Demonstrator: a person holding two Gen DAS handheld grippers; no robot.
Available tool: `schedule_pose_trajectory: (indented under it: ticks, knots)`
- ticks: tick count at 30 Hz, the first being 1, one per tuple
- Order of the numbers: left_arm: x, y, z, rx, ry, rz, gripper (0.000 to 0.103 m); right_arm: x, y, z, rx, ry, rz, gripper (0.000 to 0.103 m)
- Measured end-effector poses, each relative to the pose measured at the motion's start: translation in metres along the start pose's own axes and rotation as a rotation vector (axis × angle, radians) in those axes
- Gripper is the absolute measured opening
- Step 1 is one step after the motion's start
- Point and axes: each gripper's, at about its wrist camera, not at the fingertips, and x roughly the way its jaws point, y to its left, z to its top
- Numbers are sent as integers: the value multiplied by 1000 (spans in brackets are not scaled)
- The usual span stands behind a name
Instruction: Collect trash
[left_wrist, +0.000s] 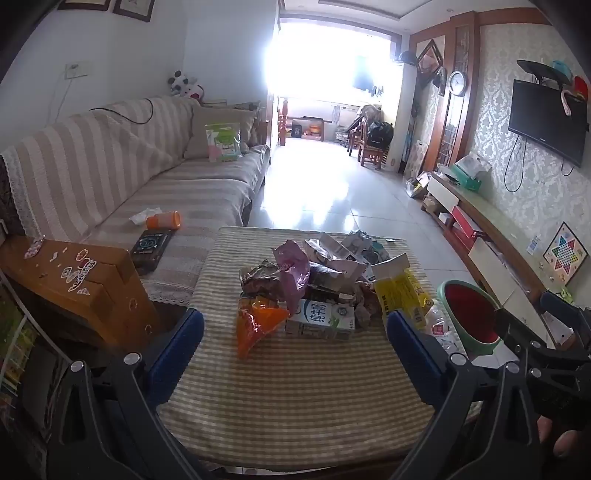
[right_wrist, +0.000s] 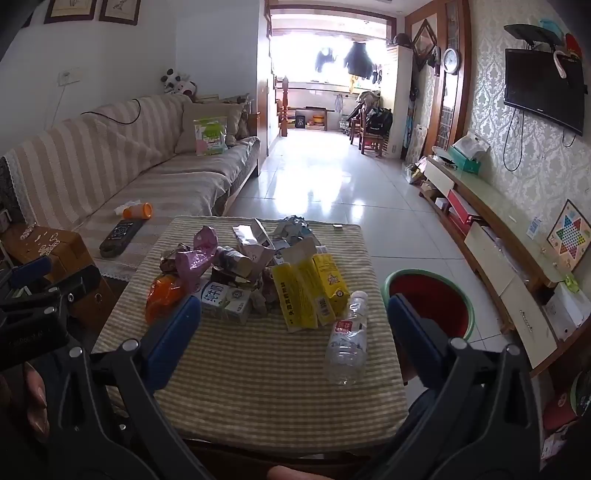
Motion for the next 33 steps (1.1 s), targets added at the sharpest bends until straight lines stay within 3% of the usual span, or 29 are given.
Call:
schedule_pose_trajectory:
  ticks: [5, 10, 17, 33]
  knots:
    - [-5, -2, -1, 23, -22, -2, 95, 10, 15, -2, -55, 50, 17, 100]
    - [-18, -6, 0, 42, -66, 9, 95, 5, 11, -1, -40, 35, 16, 100]
    - [-8, -2, 6, 21, -8, -21, 95, 18, 3, -3, 49, 128, 68, 100]
    - [-6, -4, 7, 32, 4, -12, 95, 10, -6, 6, 74, 93, -7, 100]
